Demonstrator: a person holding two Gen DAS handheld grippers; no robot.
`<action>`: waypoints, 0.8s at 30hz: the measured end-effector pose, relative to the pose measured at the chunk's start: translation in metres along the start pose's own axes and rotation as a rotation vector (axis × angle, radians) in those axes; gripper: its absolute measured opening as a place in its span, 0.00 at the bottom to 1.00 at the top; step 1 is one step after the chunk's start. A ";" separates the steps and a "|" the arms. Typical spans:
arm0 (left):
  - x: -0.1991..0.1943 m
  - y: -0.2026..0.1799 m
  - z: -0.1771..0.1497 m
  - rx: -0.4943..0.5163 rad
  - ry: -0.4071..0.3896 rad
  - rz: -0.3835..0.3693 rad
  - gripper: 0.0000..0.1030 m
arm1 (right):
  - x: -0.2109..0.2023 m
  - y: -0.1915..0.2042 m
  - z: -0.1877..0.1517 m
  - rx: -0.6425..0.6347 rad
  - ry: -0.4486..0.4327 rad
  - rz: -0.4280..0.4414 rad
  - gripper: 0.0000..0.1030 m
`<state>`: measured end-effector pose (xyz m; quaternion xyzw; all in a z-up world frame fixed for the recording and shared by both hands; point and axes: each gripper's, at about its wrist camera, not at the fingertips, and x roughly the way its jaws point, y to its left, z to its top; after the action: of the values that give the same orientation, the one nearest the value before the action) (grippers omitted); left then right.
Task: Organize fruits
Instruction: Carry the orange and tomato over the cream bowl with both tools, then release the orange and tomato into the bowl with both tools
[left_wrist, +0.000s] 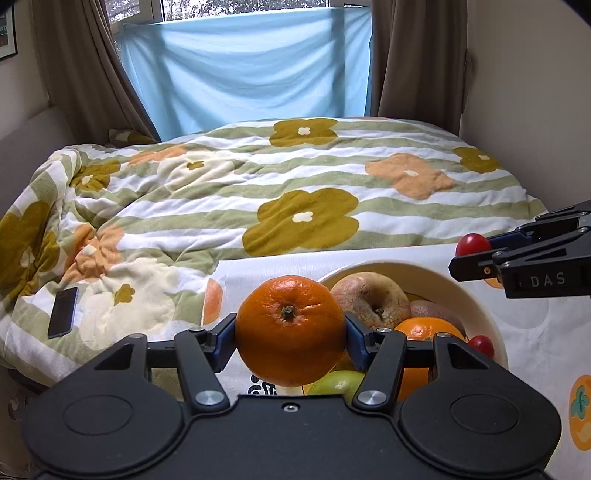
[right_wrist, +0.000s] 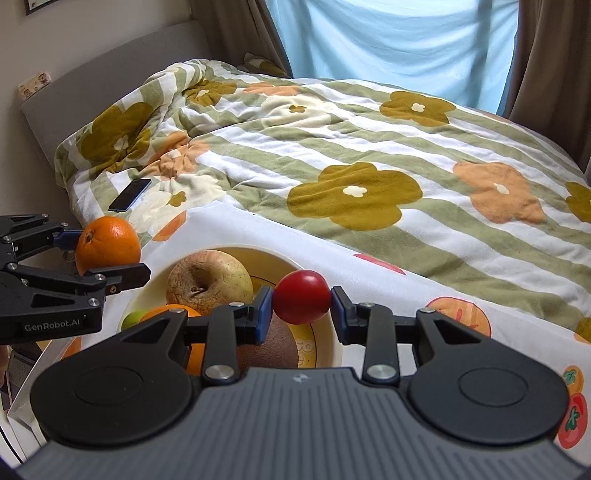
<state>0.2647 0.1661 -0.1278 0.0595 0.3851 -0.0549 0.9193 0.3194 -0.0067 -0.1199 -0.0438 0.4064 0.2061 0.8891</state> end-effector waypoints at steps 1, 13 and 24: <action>0.004 0.001 -0.002 0.000 0.008 -0.006 0.61 | 0.003 -0.001 0.000 0.003 0.006 -0.003 0.47; 0.018 0.016 -0.009 -0.023 0.037 -0.084 0.62 | 0.020 -0.003 0.000 0.030 0.022 -0.006 0.47; 0.011 0.023 -0.008 -0.026 -0.040 -0.168 0.82 | 0.027 0.001 0.000 0.030 0.030 -0.013 0.47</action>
<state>0.2699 0.1893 -0.1399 0.0139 0.3710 -0.1281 0.9197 0.3348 0.0033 -0.1403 -0.0362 0.4225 0.1934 0.8847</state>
